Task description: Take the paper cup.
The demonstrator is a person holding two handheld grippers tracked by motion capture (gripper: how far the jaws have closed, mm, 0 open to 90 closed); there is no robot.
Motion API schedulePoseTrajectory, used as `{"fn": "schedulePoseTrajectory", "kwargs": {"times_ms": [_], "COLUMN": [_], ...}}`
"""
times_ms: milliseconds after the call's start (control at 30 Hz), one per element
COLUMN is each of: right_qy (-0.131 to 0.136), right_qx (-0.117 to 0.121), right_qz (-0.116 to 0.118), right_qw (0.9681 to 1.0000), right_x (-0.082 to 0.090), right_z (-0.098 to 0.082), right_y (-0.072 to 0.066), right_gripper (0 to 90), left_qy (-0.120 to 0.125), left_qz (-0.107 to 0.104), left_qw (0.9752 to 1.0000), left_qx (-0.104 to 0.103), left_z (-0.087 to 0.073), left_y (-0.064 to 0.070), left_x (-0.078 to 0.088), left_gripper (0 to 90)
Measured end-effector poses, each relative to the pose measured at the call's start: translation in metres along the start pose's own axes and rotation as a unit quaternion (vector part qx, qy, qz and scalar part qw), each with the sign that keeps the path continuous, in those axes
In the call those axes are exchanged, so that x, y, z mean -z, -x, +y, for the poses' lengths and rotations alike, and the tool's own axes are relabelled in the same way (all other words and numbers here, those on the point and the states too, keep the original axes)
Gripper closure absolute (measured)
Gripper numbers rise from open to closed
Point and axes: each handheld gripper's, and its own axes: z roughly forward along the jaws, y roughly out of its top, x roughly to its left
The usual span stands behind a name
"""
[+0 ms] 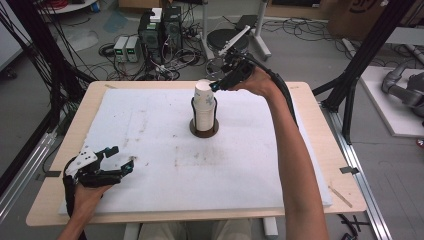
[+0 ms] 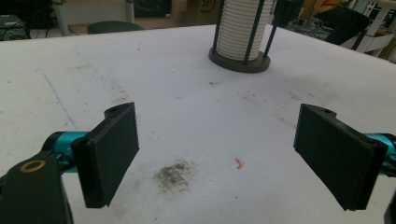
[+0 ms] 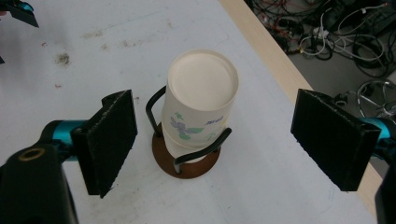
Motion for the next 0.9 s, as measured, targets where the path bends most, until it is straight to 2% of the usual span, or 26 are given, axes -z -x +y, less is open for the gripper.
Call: {"fn": "schedulePoseTrajectory", "kwargs": {"times_ms": [200,300,400,533,567,900], "right_qy": [-0.028,-0.036,-0.055,-0.067,-0.079,-0.091], "right_qx": [0.016,0.014,0.019,0.02,0.023,0.023], "right_qz": [-0.004,-0.005,-0.015,-0.013,-0.014,-0.007], "right_qw": [0.9995,0.9992,0.9982,0.9975,0.9965,0.9956], "right_x": [-0.01,-0.013,-0.02,-0.026,-0.03,-0.042], "right_z": [0.014,0.017,0.022,0.024,0.025,0.028], "right_y": [-0.003,-0.003,-0.004,-0.004,-0.005,-0.007], "right_gripper": [14.7,14.7,14.7,14.7,14.7,14.8], "left_qy": [-0.003,-0.003,-0.003,-0.001,-0.002,-0.006], "left_qz": [-0.001,0.0,-0.001,-0.002,-0.002,-0.003], "left_qw": [1.0,1.0,1.0,1.0,1.0,0.9999], "left_qx": [-0.003,-0.004,-0.004,-0.002,-0.002,-0.009], "left_z": [0.0,0.0,0.0,0.0,0.0,0.001], "left_y": [0.0,0.0,0.0,0.0,0.0,0.001], "left_x": [-0.001,0.0,0.0,0.0,-0.001,-0.001], "left_gripper": [13.9,14.0,13.9,13.9,13.9,13.9]}}
